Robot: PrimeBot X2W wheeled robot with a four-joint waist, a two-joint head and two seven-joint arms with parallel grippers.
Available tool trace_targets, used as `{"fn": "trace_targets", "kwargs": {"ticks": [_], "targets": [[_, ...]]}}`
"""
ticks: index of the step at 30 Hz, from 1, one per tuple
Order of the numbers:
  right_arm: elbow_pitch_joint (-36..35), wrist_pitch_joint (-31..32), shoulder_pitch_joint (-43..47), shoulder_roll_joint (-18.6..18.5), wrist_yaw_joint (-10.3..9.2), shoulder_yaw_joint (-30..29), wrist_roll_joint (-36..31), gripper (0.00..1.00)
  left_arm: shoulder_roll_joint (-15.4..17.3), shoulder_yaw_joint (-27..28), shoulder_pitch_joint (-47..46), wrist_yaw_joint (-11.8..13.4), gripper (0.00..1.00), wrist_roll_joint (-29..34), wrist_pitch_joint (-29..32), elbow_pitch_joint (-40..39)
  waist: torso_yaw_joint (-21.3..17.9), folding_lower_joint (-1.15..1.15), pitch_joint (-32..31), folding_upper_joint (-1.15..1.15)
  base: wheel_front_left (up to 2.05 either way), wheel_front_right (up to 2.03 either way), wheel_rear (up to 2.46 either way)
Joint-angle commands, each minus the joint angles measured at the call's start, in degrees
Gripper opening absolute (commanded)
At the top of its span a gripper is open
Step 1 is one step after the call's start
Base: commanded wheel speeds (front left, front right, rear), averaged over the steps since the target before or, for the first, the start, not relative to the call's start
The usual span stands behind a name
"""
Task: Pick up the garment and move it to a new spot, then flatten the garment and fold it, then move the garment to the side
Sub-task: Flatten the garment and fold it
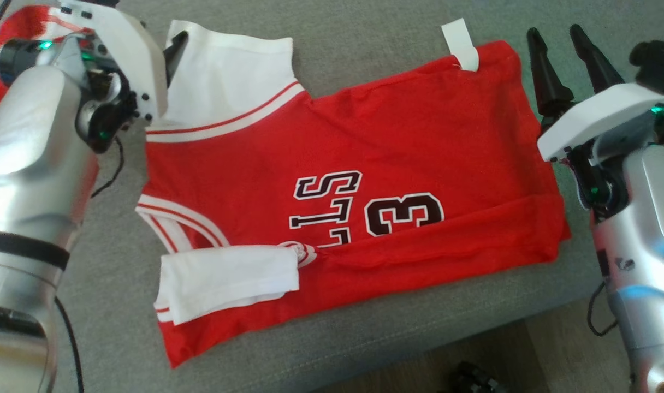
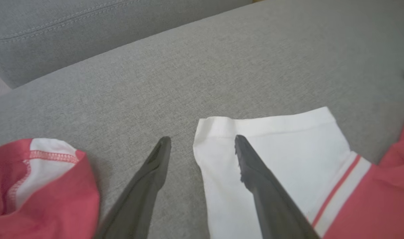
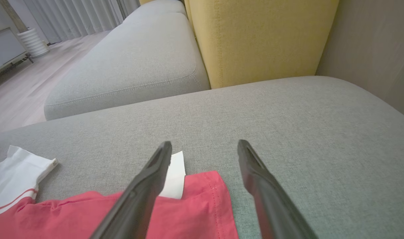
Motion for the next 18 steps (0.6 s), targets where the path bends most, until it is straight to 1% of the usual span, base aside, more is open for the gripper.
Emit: {"fn": "trace_targets", "kwargs": {"ticks": [1,12,16,17,18], "targets": [[-1.6,-1.0,-1.7,-0.6,-0.05,1.1,0.8,1.0,2.8,0.7,-4.2,-0.3,1.0,1.0,-1.1,-0.2,-1.1,-0.01,1.0,0.0,0.0,0.0,0.0],[-0.5,-1.8,-3.8,-1.1,-0.05,2.1,1.7,1.0,3.1,-3.1,-7.1,-0.3,1.0,-0.3,-3.7,6.2,-3.2,-0.01,3.7,0.0,0.0,0.0,0.0],[0.0,-2.0,-4.6,-1.2,-0.05,2.2,1.8,1.0,3.2,-4.4,-8.0,-0.3,1.0,-1.8,-3.3,8.0,-3.8,-0.01,4.3,0.0,0.0,0.0,0.0],[0.1,-2.0,-4.8,-1.2,-0.05,2.2,1.8,1.0,3.2,-4.9,-8.1,-0.3,0.25,-2.3,-3.1,8.1,-3.8,-0.01,4.3,0.0,0.0,0.0,0.0],[0.3,-2.0,-4.9,-1.3,-0.05,2.1,1.8,1.0,3.1,-5.2,-8.1,-0.3,0.0,-3.1,-3.0,8.0,-3.7,-0.01,4.3,0.0,0.0,0.0,0.0]]}}
